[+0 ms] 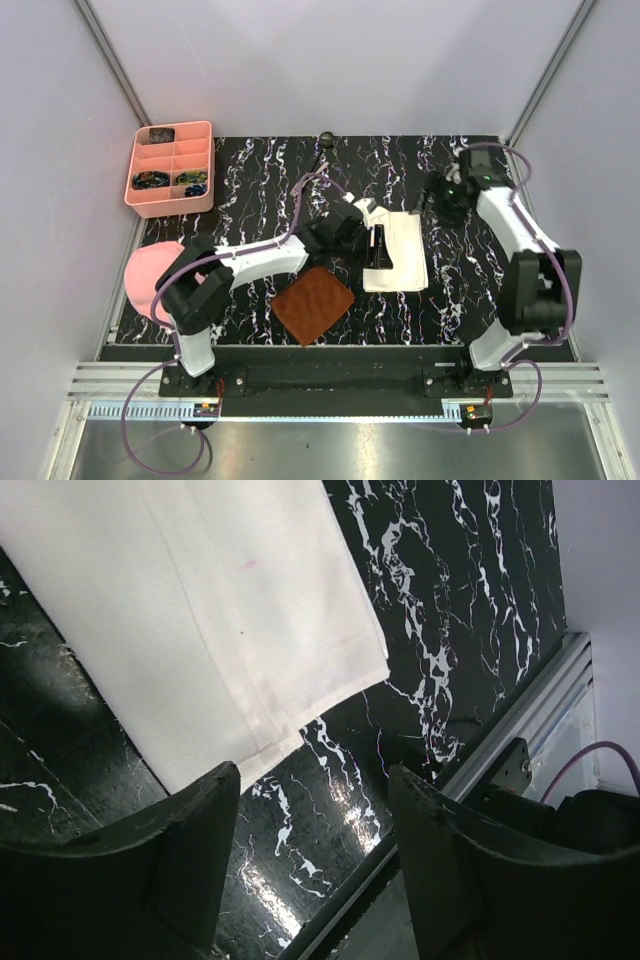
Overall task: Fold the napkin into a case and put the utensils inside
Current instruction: Pick up the 2/3-rectangle-folded napkin at the center of the board.
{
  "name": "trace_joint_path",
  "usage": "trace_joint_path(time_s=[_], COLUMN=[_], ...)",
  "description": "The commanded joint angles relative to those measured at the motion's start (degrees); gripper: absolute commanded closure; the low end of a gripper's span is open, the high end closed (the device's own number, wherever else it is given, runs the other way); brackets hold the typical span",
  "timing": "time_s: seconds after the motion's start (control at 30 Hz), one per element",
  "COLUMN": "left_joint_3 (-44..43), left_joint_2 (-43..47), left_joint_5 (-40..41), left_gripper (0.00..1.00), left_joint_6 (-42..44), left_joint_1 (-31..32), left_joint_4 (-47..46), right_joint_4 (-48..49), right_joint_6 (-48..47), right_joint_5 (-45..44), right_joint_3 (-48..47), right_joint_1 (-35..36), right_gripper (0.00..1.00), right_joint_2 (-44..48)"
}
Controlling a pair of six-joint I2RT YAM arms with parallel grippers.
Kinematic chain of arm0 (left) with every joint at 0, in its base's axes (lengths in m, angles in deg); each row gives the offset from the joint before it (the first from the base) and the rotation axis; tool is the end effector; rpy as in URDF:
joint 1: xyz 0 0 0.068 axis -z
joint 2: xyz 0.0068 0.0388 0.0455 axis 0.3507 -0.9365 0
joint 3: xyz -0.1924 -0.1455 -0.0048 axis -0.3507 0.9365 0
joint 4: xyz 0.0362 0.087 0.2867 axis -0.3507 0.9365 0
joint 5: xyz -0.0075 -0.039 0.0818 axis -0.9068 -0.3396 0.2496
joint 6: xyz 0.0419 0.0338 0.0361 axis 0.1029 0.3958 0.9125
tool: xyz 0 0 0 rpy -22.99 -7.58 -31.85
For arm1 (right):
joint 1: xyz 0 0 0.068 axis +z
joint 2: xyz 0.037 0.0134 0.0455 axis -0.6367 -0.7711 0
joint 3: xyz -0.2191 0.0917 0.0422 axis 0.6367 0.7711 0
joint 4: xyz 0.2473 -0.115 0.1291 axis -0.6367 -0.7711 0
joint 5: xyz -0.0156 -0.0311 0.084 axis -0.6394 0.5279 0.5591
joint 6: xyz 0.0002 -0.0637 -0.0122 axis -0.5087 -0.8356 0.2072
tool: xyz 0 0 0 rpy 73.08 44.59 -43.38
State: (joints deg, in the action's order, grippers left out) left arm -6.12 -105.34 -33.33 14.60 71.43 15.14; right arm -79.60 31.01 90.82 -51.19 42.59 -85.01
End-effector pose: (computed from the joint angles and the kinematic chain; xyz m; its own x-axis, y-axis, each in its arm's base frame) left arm 0.2715 -0.3531 0.1510 -0.8753 0.0501 -0.4810 0.3852 0.6735 -0.6309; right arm 0.3982 0.0345 0.2005 -0.8567 0.2850 -0.4300 0.1064 0.9133 0.3932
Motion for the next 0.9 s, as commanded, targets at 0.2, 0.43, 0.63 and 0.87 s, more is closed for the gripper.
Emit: trace_joint_path(time_s=[0.2, 0.43, 0.63, 0.87], left_joint_3=[-5.7, -10.62, -15.01, -19.67], left_joint_2=[-2.63, -8.33, -12.2, -15.37], left_joint_5=[6.92, 10.52, 15.61, 20.37], left_gripper=[0.38, 0.36, 0.19, 0.16], left_joint_6=[7.89, 11.06, 12.99, 14.93], left_joint_1=[6.93, 10.28, 11.42, 12.83], left_joint_4=[-1.89, -0.94, 1.09, 3.38], right_joint_4=[4.89, 8.42, 11.32, 12.73], right_joint_6=[3.28, 4.16, 6.87, 10.48], right_joint_5=[3.61, 4.04, 11.24, 16.7], right_joint_3=[20.6, 23.25, 25.09, 25.98], right_joint_1=[-4.89, -4.89, -4.89, -4.89], right_gripper=[0.17, 0.33, 0.6, 0.85], right_joint_2=[4.21, 1.05, 1.04, 3.32])
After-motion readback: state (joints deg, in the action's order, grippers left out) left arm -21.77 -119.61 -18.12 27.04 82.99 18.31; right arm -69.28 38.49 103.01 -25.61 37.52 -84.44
